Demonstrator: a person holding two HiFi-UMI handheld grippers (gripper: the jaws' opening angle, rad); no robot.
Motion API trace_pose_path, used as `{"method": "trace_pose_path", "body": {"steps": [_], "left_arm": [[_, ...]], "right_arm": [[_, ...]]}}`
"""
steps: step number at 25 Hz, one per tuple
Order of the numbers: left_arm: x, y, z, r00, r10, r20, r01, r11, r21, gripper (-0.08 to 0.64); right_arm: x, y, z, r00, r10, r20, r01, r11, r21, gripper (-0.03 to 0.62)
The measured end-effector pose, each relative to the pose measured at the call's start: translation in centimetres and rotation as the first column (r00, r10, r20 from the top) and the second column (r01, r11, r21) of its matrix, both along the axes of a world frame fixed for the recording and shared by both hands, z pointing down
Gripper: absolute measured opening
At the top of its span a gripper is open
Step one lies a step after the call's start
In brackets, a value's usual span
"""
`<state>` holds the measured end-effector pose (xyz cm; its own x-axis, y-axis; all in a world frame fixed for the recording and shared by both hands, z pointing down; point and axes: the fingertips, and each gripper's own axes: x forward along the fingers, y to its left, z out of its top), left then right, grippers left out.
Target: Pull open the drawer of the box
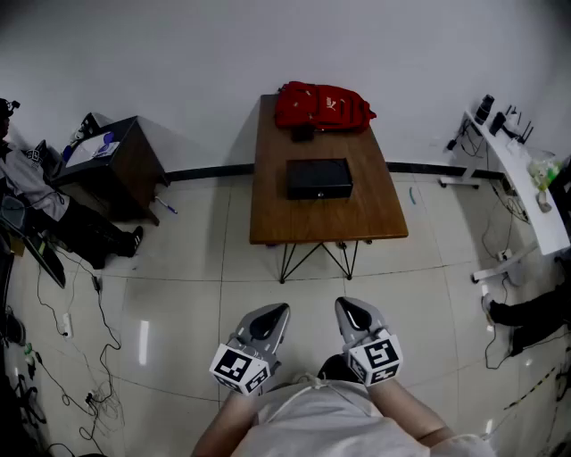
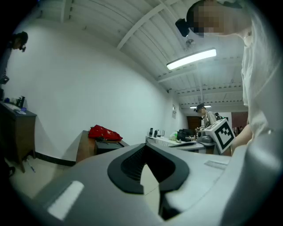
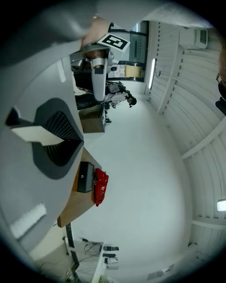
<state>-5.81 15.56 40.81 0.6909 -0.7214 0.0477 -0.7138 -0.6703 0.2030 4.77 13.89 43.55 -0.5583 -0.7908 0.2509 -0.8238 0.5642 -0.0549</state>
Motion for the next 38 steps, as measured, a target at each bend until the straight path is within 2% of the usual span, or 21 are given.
{"method": "trace_pose_path", "body": {"steps": [3,10,21,27,31,38], "left_arm": [[-1.1,-0.9,-0.1,0.999,-0.029,-0.032,0.028,1.000,-0.013,0.006],[-2.4,-5.1,1.9,0.998,-0.058,-0.030,0.057,0.997,-0.046,0.006],[-1.3,-19.9,2.2,0.997,-0.072,-0.018,0.070,0.995,-0.075,0.006],[-0.6,-28.5,2.5,0.993,-0.117,-0.035,0.113,0.990,-0.079,0.006],[0.2,-32.2,2.6,0.989,-0.141,-0.037,0.138,0.987,-0.076,0.006],[0.6,-35.1,4.6,0.988,-0.152,-0.004,0.150,0.980,-0.130,0.006]], "right_arm": [[-0.4,-0.6,0.2,1.000,-0.013,-0.007,0.013,1.000,-0.007,0.008],[-0.6,-5.1,1.9,1.000,-0.007,-0.004,0.007,0.999,-0.034,0.008],[0.9,-21.0,2.3,1.000,-0.009,0.004,0.009,0.997,-0.076,0.008],[1.9,-29.7,3.8,0.999,-0.035,-0.016,0.033,0.993,-0.116,0.008],[2.5,-33.3,4.9,0.997,-0.056,-0.059,0.048,0.990,-0.131,0.008],[2.3,-36.3,8.0,0.996,-0.062,-0.061,0.049,0.979,-0.196,0.008]]}}
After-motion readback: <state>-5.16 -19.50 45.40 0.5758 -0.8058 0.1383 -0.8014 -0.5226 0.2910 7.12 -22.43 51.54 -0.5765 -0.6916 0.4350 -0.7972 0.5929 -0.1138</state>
